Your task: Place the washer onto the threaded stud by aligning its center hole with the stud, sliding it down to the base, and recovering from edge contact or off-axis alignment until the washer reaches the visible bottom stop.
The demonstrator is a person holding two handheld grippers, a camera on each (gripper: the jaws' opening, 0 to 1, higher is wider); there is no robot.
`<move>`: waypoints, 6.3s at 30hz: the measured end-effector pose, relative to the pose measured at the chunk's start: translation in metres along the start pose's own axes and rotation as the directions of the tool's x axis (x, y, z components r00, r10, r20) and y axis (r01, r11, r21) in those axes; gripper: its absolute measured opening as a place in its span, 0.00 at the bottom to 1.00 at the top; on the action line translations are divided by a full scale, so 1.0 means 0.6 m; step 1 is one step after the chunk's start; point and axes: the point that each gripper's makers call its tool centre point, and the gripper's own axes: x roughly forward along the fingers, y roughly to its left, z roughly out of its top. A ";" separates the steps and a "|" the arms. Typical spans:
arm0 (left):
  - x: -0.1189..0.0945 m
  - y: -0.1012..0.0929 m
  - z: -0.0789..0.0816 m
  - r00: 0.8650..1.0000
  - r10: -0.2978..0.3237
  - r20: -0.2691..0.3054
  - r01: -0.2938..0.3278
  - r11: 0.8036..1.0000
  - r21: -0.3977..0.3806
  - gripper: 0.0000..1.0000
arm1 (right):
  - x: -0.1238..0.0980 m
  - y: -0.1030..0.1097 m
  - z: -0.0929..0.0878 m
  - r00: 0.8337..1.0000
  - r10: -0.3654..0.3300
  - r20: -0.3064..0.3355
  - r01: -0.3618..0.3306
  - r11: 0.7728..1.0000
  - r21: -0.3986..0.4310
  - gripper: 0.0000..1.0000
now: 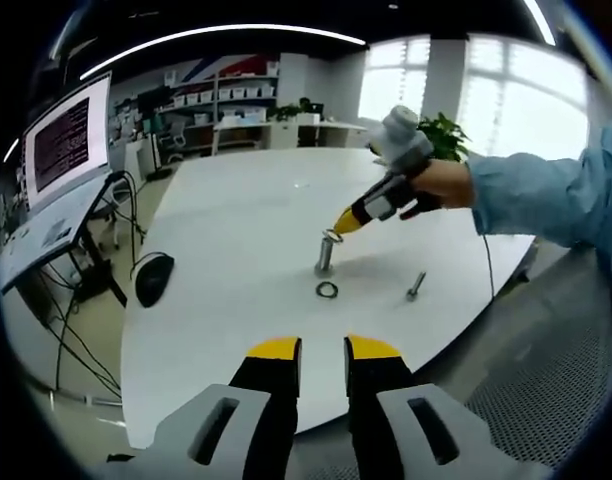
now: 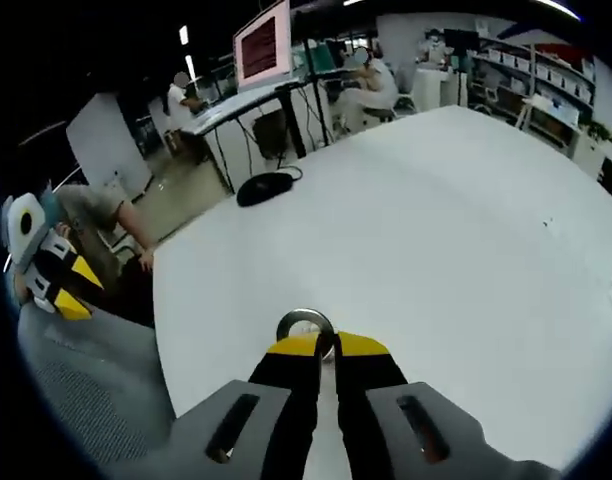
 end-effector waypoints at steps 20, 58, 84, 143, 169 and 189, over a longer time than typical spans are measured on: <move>0.001 -0.001 -0.001 1.000 -0.003 -0.004 0.003 1.000 -0.003 0.15 | 0.016 0.002 0.000 0.999 -0.024 -0.029 0.021 0.995 -0.100 0.07; 0.001 -0.001 -0.003 1.000 -0.005 -0.008 0.004 1.000 -0.002 0.14 | 0.009 0.033 -0.024 0.993 0.112 0.036 -0.114 0.992 0.060 0.03; 0.001 -0.001 -0.002 1.000 -0.005 -0.007 0.005 1.000 -0.011 0.14 | 0.092 0.061 -0.099 0.966 0.086 -0.243 -0.153 0.950 -0.272 0.13; 0.001 0.000 -0.005 1.000 -0.002 -0.014 0.002 1.000 -0.013 0.14 | 0.016 -0.001 0.010 0.995 -0.090 0.036 0.096 0.968 -0.231 0.06; 0.002 -0.001 -0.006 1.000 -0.005 -0.020 0.004 1.000 -0.010 0.14 | 0.015 0.029 0.013 0.999 0.018 0.048 -0.005 0.968 -0.250 0.17; 0.002 0.000 -0.005 1.000 -0.002 -0.016 0.002 1.000 -0.015 0.14 | 0.055 0.018 -0.014 1.000 -0.001 -0.013 -0.003 0.959 -0.284 0.15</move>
